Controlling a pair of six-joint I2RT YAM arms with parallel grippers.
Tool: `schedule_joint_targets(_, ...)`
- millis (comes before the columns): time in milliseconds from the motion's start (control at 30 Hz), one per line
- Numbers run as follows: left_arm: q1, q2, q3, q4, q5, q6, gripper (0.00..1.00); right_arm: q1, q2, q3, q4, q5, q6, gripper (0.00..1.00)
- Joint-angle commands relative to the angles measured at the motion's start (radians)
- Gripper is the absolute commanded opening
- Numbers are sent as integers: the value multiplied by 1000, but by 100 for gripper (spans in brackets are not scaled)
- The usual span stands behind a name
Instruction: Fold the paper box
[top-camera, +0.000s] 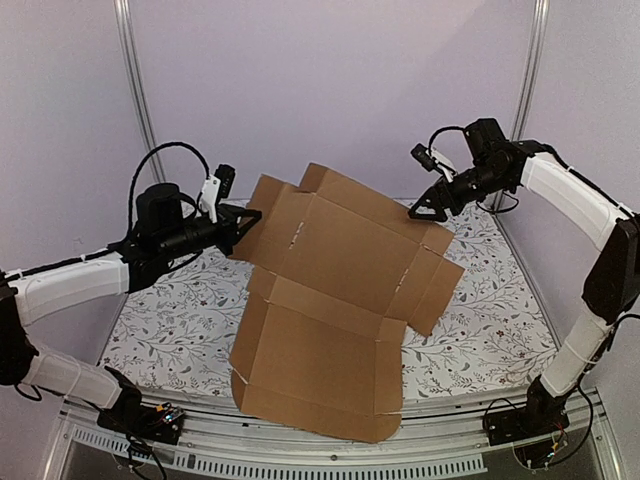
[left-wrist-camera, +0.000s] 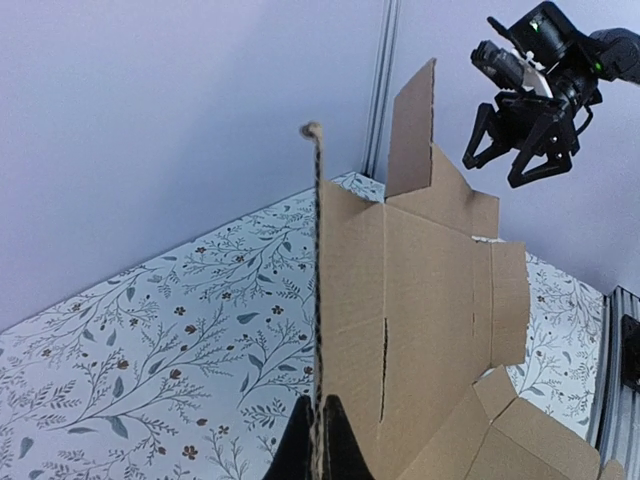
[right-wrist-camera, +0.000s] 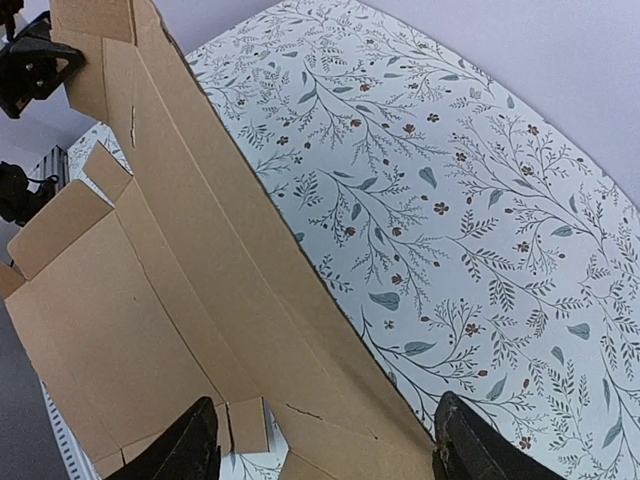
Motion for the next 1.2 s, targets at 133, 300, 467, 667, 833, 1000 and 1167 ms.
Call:
schedule_joint_targets(133,-8,-23,-68,72,-8,-73,0,0,67,17,-8,-103,-131,65)
schedule_joint_targets(300,-15,-32,-80,69,-12,-70,0,1,90,18,34,-85,-186,62)
schedule_joint_targets(467,-16,-32,-77,65,-8,-66,0,1,106,30,71,-73,-220,62)
schedule_joint_targets(667,-18,-37,-80,65,-4,-64,0,1,137,46,71,-76,-240,61)
schedule_joint_targets(833,-19,-32,-78,69,1,-68,0,15,162,46,65,-77,-245,53)
schedule_joint_targets(1000,-19,-33,-79,70,4,-72,0,33,169,44,59,-70,-251,43)
schedule_joint_targets(1167,-20,-31,-80,70,-13,-78,0,41,156,43,52,-66,-254,26)
